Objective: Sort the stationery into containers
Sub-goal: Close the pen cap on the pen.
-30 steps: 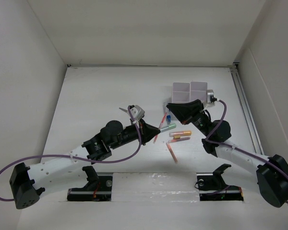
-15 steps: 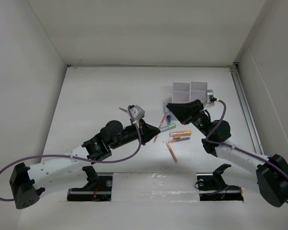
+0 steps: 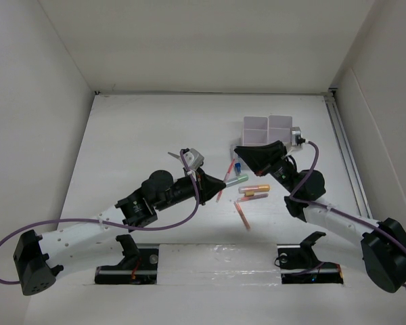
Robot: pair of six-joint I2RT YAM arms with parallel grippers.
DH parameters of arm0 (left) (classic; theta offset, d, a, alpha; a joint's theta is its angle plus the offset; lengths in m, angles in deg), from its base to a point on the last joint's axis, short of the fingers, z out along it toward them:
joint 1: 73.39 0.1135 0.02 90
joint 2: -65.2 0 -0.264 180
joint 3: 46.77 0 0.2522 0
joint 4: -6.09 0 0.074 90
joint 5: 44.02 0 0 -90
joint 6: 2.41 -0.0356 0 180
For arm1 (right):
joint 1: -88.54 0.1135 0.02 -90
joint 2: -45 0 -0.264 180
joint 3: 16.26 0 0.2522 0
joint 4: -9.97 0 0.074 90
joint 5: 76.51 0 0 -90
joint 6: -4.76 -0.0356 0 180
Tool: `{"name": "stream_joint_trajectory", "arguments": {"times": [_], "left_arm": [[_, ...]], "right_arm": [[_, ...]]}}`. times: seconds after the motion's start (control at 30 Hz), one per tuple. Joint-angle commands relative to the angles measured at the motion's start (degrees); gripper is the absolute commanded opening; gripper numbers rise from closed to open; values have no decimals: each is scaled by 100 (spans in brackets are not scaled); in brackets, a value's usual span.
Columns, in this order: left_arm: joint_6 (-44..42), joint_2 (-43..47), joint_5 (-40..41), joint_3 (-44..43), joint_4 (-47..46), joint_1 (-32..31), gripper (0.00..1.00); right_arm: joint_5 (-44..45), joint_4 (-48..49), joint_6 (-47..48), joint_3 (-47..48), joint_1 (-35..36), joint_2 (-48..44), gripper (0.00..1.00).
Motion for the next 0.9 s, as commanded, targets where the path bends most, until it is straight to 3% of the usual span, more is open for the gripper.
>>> {"name": "stream_joint_trajectory", "arguments": {"times": [0.0,0.87], "left_arm": [[-64,84,-55,-196,-283,3,0],[-117,-29,164,-187,-528,3,0]], "right_arm": [[-86,1104,1,-68,-43,-52,0],[-42,1490,-52,-129,168,238,0]]}}
